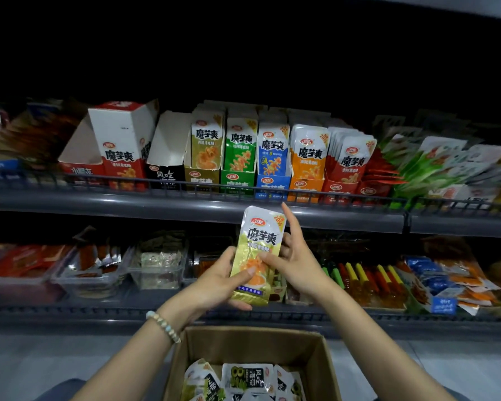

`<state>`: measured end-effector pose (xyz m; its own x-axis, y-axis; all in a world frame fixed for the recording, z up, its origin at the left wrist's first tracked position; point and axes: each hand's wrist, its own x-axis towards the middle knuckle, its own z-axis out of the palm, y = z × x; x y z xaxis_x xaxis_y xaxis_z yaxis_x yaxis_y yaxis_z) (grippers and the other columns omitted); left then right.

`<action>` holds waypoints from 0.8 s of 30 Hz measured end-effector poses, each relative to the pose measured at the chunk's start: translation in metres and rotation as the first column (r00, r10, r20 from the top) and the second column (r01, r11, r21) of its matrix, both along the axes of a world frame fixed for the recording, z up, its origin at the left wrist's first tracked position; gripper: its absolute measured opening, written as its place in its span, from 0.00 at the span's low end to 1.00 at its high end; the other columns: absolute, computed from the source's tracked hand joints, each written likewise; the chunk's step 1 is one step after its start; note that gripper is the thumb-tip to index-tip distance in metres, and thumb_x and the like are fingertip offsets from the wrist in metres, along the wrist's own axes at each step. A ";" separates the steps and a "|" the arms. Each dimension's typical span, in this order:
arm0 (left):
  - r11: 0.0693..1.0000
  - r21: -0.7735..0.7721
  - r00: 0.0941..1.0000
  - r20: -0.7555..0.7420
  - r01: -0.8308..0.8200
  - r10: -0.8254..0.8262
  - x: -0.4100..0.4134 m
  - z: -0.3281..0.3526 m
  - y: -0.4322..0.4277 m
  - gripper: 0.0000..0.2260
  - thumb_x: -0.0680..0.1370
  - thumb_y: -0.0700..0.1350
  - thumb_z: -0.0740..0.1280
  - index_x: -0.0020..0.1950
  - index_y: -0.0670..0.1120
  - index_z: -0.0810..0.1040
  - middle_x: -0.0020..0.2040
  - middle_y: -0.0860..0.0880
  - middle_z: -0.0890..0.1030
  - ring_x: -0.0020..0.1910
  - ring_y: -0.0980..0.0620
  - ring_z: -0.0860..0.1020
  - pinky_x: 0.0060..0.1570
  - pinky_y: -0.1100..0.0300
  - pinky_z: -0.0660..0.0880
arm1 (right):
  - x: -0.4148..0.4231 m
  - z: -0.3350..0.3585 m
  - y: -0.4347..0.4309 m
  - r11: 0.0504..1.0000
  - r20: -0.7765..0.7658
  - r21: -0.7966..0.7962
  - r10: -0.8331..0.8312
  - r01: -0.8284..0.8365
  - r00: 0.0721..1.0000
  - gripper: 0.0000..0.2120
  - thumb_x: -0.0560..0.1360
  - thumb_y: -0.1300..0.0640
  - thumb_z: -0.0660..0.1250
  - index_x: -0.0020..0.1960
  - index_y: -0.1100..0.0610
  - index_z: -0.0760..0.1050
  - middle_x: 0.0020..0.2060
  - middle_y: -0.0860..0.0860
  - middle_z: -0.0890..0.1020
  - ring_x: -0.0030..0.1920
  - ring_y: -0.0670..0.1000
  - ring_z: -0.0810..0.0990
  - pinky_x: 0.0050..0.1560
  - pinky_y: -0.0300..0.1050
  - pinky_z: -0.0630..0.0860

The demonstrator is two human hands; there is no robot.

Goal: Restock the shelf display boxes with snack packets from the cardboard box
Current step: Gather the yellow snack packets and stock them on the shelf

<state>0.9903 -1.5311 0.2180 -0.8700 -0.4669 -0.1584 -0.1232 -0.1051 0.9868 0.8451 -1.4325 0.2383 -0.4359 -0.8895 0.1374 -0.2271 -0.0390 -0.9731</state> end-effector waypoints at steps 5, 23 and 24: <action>0.993 -0.102 0.996 -0.073 -0.053 0.046 0.006 0.011 -0.005 0.12 0.79 0.45 0.64 0.61 0.51 0.69 0.56 0.49 0.81 0.50 0.50 0.83 0.36 0.56 0.81 | -0.005 0.031 -0.013 0.988 -0.049 0.114 0.111 -0.105 0.993 0.46 0.72 0.68 0.71 0.73 0.37 0.48 0.59 0.54 0.79 0.52 0.52 0.83 0.55 0.52 0.79; 0.550 -0.578 0.793 -0.362 -0.603 0.490 0.010 0.098 -0.137 0.15 0.80 0.48 0.62 0.67 0.53 0.70 0.62 0.56 0.74 0.58 0.57 0.74 0.56 0.59 0.72 | -0.029 0.143 -0.135 0.984 -0.199 -0.162 -0.111 0.079 0.974 0.42 0.70 0.72 0.70 0.73 0.49 0.52 0.59 0.54 0.77 0.49 0.50 0.81 0.47 0.43 0.81; 0.500 -0.628 0.793 -0.367 -0.597 0.487 0.010 0.099 -0.146 0.16 0.80 0.48 0.61 0.68 0.52 0.69 0.63 0.57 0.73 0.60 0.57 0.72 0.58 0.59 0.71 | -0.031 0.146 -0.144 0.976 -0.207 -0.191 -0.140 0.100 0.968 0.42 0.70 0.72 0.70 0.73 0.49 0.52 0.58 0.52 0.76 0.48 0.46 0.80 0.43 0.38 0.80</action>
